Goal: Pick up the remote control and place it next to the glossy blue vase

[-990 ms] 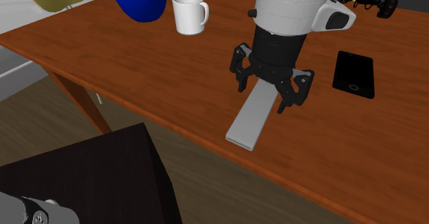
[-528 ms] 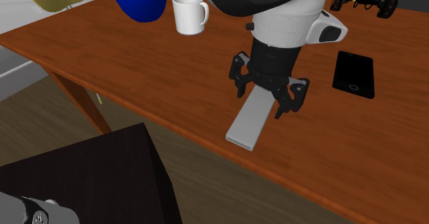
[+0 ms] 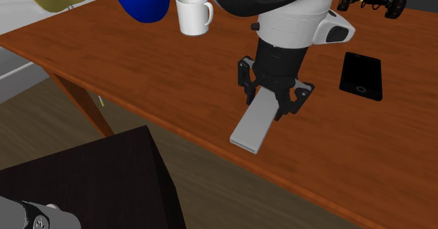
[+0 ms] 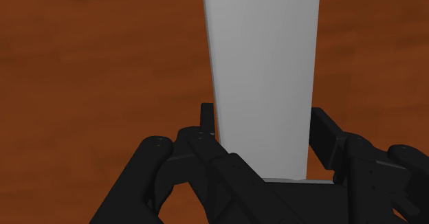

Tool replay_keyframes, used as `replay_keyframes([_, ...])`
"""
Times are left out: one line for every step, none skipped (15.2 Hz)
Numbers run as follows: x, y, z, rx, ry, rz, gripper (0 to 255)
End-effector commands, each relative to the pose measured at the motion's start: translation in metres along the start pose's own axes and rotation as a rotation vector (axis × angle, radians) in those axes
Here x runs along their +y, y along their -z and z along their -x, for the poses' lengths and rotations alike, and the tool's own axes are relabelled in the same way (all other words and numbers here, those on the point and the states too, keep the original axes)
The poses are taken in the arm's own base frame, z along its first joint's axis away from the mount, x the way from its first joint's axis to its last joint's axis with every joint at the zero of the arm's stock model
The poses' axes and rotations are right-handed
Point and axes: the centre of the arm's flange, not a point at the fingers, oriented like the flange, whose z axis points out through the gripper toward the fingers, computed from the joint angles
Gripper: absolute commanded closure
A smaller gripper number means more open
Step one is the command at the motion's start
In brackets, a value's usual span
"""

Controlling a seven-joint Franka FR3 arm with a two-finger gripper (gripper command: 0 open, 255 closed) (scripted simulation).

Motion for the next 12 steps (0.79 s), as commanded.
replay_keyframes([0.0, -0.001, 0.0, -0.002, -0.001, -0.001, 255])
replay_keyframes([0.0, -0.001, 0.0, -0.002, -0.001, -0.001, 255])
replay_keyframes([0.0, -0.001, 0.0, -0.002, -0.001, -0.001, 255])
replay_keyframes([0.0, -0.001, 0.0, -0.002, -0.001, -0.001, 255])
replay_keyframes([0.0, -0.001, 0.0, -0.002, -0.001, -0.001, 255])
replay_keyframes([0.0, 0.004, 0.0, -0.002, -0.001, -0.001, 255])
replay_keyframes([0.0, 0.01, 0.0, -0.002, -0.001, -0.001, 255])
replay_keyframes([0.0, 0.015, 0.0, -0.002, -0.001, -0.001, 255])
replay_keyframes([0.0, 0.02, 0.0, -0.002, -0.001, -0.001, 255])
replay_keyframes([0.0, 0.026, 0.0, -0.002, -0.001, -0.001, 255])
replay_keyframes([-0.001, 0.031, 0.0, -0.002, -0.001, -0.001, 255])
replay_keyframes([-0.001, 0.036, 0.0, -0.002, -0.001, -0.001, 255])
